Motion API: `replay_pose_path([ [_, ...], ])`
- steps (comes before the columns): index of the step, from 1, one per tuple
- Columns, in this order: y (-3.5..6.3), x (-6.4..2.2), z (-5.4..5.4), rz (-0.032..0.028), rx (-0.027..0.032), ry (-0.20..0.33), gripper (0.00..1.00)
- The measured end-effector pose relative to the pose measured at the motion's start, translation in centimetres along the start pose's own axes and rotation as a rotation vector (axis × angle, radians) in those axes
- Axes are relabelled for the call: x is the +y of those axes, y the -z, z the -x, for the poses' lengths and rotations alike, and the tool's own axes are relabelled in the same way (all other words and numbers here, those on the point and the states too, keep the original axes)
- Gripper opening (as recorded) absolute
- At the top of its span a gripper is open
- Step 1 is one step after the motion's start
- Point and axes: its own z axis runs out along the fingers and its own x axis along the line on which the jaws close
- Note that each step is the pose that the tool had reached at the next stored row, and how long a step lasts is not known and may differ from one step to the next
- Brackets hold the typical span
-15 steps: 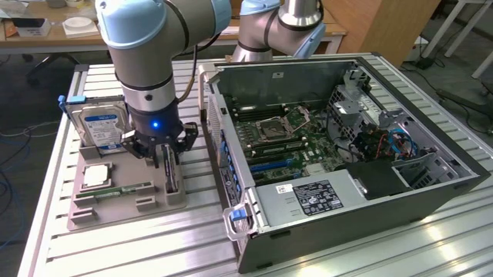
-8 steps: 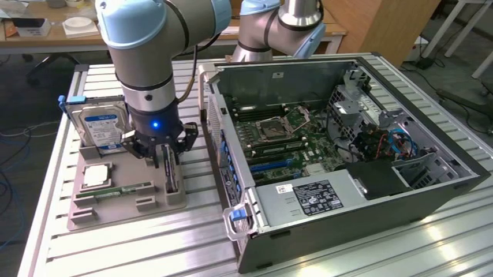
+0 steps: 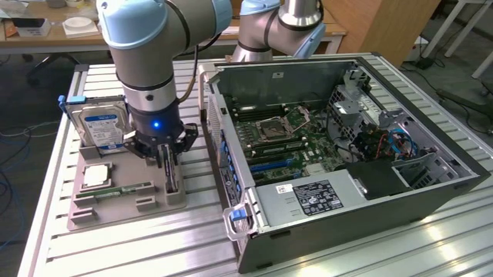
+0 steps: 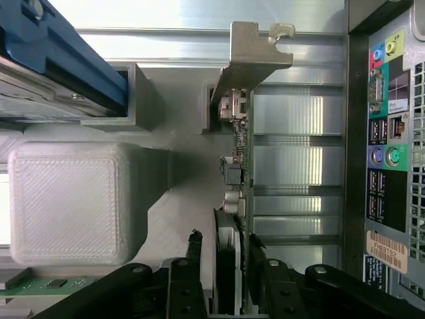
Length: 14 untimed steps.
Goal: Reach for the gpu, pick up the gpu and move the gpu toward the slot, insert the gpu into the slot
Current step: 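Pick up the gpu and move the gpu toward the slot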
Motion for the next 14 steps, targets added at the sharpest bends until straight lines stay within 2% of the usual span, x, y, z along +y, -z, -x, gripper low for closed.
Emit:
replay_pose_path([
  [3, 0.0, -0.03, 0.34, 0.0, 0.0001, 0.0, 0.38],
  [14, 0.0, -0.03, 0.02, 0.0002, -0.0001, 0.0, 0.38],
])
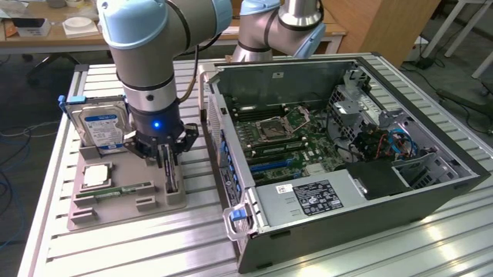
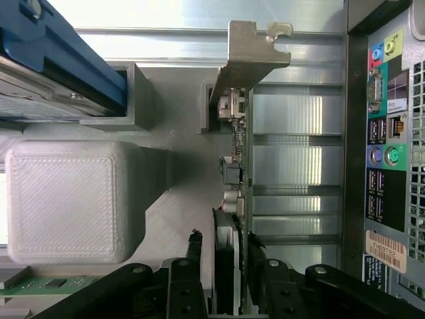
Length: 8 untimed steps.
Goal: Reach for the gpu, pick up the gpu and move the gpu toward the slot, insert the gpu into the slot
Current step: 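Pick up the gpu and move the gpu toward the slot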
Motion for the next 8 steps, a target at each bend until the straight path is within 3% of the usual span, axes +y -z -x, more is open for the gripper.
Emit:
replay_pose_path([
  [4, 0.0, 0.0, 0.0, 0.0, 0.0, 0.0, 0.37],
  [5, 0.0, 0.0, 0.0, 0.0, 0.0001, 0.0, 0.3],
  [8, -0.01, 0.0, 0.0, 0.0, 0.0001, 0.0, 0.3],
])
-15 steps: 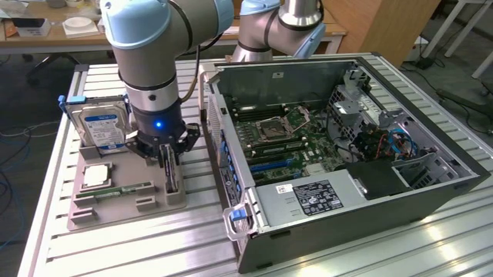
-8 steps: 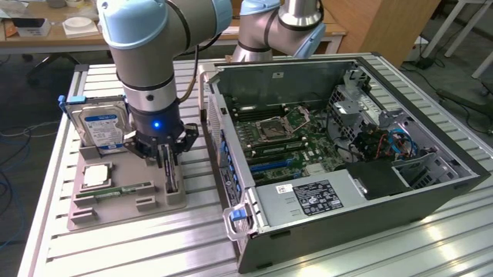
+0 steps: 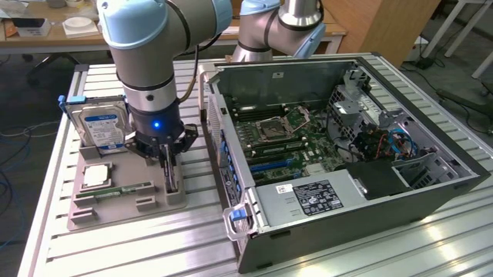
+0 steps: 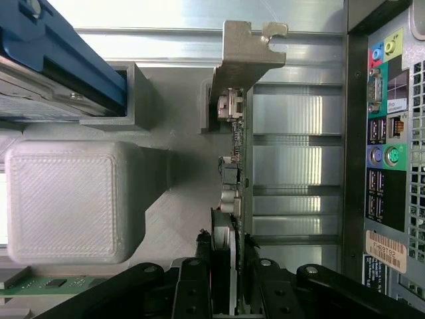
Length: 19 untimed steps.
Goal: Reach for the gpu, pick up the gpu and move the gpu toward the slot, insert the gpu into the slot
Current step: 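Pick up the gpu and move the gpu toward the slot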
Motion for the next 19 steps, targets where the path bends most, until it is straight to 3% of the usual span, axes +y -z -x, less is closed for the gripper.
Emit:
replay_pose_path([
  [19, 0.25, 0.01, 0.02, 0.001, 0.0006, 0.0, 0.3],
])
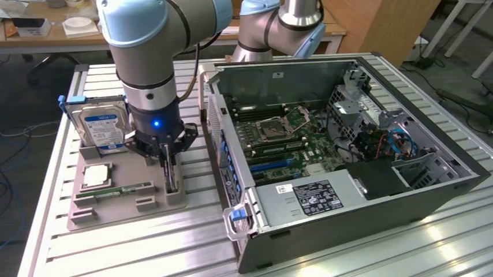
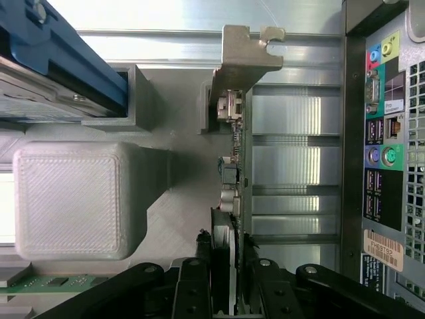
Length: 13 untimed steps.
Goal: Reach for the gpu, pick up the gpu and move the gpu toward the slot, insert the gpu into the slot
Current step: 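Pick up the gpu and move the gpu toward the slot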
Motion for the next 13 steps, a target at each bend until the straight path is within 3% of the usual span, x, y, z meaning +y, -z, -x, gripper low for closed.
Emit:
replay_pose_path([
  [13, 0.26, 0.01, 0.01, -0.0005, 0.0008, 0.0, 0.27],
])
